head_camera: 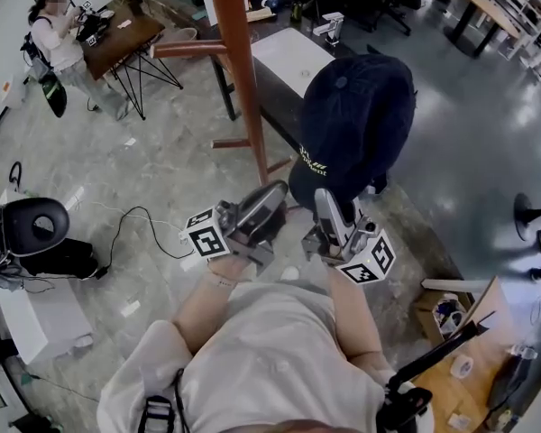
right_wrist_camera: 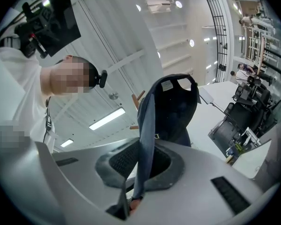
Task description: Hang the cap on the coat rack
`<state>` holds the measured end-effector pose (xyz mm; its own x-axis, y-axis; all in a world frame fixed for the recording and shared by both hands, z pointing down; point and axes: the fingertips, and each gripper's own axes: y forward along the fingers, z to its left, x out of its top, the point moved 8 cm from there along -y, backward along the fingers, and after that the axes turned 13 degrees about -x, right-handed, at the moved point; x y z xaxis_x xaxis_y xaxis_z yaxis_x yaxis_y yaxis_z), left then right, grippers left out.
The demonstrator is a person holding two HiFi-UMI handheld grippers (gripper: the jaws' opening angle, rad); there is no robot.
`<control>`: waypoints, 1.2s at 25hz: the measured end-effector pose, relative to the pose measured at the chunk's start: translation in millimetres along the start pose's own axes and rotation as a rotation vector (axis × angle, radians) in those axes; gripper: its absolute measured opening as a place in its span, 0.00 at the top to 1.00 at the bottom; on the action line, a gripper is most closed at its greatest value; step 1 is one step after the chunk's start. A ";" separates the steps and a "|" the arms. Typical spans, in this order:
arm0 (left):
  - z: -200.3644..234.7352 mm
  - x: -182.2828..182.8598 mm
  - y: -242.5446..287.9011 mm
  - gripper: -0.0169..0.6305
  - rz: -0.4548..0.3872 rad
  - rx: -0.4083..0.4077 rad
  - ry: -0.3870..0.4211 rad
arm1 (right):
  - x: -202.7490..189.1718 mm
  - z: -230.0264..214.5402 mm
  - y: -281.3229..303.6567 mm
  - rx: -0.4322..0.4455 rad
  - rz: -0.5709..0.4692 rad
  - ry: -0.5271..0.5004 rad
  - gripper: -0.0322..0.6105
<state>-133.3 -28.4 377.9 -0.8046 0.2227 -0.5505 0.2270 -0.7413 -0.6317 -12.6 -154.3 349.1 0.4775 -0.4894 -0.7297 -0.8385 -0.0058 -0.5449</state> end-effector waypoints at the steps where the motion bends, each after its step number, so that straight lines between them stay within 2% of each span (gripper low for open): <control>1: 2.3 -0.7 4.3 0.96 -0.005 0.005 0.007 | 3.4 -4.4 1.2 0.013 -0.001 0.003 0.89; 5: 9.1 1.3 15.9 0.96 -0.026 0.011 0.028 | 12.1 -16.3 8.2 0.053 -0.010 0.019 0.89; 11: 9.8 13.1 18.9 0.96 -0.043 -0.028 0.052 | 9.3 -16.6 17.4 0.093 -0.041 0.020 0.89; 18: 4.7 31.7 6.5 0.96 -0.025 -0.036 0.056 | 2.1 1.8 26.8 0.106 -0.070 -0.008 0.89; 23: 1.0 39.0 -6.0 0.89 -0.028 -0.066 0.035 | -8.6 21.2 26.7 0.122 -0.086 -0.041 0.89; 30: -8.6 60.5 -13.0 0.89 -0.051 -0.105 0.046 | -13.8 40.1 46.5 0.173 -0.102 -0.075 0.89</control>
<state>-180.3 0.2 348.2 -0.7910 0.2895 -0.5390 0.2442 -0.6584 -0.7120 -47.6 -112.8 317.3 0.5815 -0.4279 -0.6920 -0.7303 0.1004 -0.6757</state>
